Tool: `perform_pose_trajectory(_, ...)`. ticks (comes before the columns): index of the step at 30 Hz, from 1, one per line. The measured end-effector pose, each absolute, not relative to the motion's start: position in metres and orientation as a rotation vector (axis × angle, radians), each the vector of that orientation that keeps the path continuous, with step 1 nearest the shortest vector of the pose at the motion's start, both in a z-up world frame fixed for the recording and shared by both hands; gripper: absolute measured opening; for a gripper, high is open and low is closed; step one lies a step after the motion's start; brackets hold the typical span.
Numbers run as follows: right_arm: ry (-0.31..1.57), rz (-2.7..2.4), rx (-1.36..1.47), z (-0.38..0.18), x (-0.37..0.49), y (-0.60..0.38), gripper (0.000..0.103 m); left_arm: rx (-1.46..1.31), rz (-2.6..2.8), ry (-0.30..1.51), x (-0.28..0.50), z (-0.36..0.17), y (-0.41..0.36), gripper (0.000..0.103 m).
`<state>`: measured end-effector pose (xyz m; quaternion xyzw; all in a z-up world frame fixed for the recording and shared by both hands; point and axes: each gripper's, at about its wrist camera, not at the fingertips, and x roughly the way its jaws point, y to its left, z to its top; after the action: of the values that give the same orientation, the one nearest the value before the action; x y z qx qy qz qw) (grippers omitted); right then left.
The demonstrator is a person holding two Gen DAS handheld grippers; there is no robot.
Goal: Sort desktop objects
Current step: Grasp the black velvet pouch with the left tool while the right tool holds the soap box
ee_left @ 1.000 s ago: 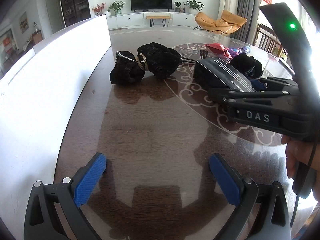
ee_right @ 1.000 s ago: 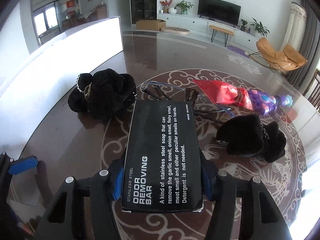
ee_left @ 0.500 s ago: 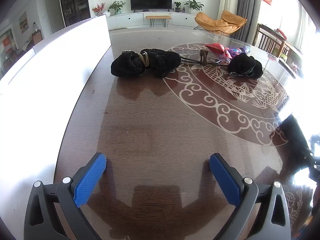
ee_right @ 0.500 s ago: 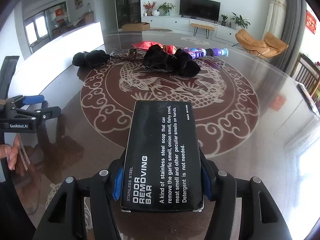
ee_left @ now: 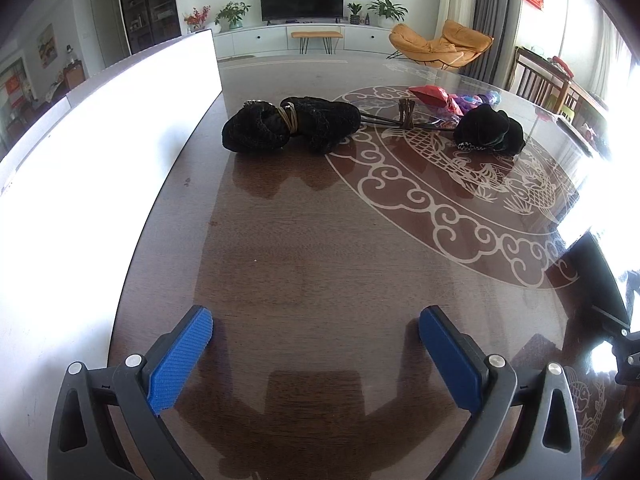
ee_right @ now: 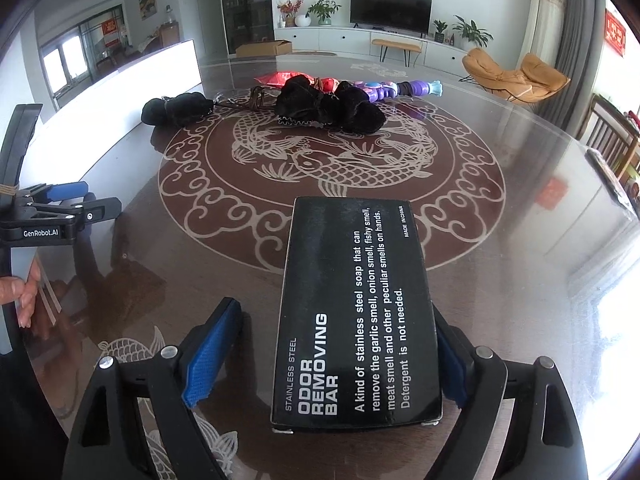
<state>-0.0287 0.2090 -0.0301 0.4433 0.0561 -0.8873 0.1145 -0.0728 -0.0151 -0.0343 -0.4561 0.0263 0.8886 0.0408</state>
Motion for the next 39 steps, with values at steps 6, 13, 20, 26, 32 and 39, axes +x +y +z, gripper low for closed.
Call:
perform_pose_trajectory(6,0.181,-2.584,1.315,-0.033,-0.030,0.205,0.100,-1.411,2.678,0.091,-0.078,-0.031,-0.011,0.103)
perform_pose_trajectory(13,0.180,-2.579,1.316,-0.034,-0.030,0.205,0.101,-1.405,2.634,0.269,-0.102,-0.021,-0.006,0.103)
perform_pose_trajectory(20,0.179,-2.578,1.315,-0.034,-0.030,0.205,0.101,-1.257,2.670,0.304,-0.186,0.037,-0.009,0.103)
perform_pose_trajectory(26,0.179,-2.578,1.315,-0.034,-0.030,0.205,0.101,-1.419,2.583,0.300,-0.254,0.007,-0.001,0.103)
perform_pose_trajectory(32,0.179,-2.577,1.315,-0.034,-0.030,0.205,0.101,-1.472,2.370,0.278,-0.222,-0.017,0.016,0.103)
perform_pose_trajectory(39,0.178,-2.577,1.315,-0.034,-0.030,0.205,0.102,-1.396,2.363,0.378,-0.188,-0.008,0.028,0.103)
